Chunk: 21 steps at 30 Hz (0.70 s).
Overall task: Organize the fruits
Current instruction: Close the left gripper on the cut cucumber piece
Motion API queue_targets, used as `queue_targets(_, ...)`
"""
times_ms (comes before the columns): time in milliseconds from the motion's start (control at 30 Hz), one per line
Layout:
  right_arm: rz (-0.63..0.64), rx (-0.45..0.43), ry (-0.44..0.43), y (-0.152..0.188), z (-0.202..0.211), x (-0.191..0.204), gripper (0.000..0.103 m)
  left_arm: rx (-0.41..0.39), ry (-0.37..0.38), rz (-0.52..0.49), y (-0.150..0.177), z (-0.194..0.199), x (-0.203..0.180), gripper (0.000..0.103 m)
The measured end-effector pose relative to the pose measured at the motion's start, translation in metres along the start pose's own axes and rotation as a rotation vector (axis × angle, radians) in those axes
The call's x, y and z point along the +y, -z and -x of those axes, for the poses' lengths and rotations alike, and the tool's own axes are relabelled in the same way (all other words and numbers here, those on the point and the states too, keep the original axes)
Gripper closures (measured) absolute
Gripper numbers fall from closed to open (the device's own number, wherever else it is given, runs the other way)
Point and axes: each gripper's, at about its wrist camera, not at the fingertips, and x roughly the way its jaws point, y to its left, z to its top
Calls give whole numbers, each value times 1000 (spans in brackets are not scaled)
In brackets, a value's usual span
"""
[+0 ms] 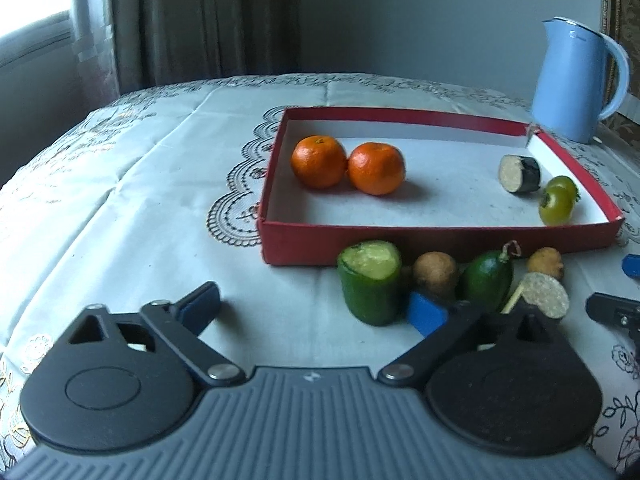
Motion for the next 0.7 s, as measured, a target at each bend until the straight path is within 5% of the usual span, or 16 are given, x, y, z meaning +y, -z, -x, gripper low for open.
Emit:
queue_targets(367,0,0,0,0,0,0,13,-23,72,-45,1,9,-16,63)
queue_targets(700,1,1,0,0,0,0,13,-38,75,-66,4,11,-22,72)
